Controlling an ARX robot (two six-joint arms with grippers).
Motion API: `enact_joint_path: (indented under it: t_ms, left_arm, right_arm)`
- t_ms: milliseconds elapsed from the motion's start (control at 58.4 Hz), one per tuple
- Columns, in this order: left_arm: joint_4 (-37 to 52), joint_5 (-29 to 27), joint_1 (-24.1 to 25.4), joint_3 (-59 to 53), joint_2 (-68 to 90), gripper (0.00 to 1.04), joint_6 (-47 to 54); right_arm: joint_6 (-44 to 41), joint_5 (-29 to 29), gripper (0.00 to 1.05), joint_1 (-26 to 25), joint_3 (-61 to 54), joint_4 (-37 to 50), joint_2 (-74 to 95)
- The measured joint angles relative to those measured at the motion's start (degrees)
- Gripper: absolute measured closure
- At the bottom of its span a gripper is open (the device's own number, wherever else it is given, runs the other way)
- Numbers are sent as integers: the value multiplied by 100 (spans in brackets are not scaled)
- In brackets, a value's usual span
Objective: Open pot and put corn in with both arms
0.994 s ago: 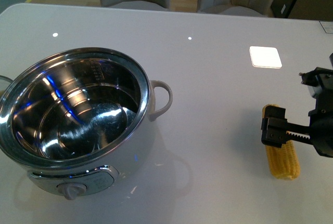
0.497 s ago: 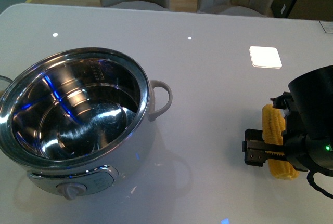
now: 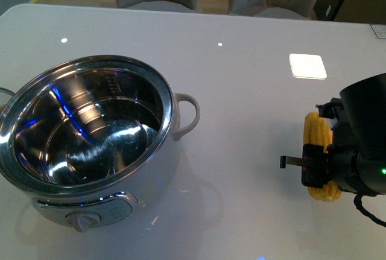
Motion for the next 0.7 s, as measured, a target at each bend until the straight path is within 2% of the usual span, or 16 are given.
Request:
enact_joint_path:
  t_ms: [86, 291, 514, 702]
  left_arm:
    - [0, 0, 0, 0, 0, 7, 0]
    - [0, 2, 0, 0, 0, 7, 0]
    - [0, 2, 0, 0, 0, 7, 0]
    - [0, 2, 0, 0, 0, 7, 0]
  right_arm:
    - [83, -70, 76, 4, -175, 358, -466]
    - [461, -557, 79, 153, -269, 466, -1567]
    - [1357, -1528, 81, 634, 166, 538, -2033]
    - [1884, -1963, 82, 1169, 603, 717, -1952]
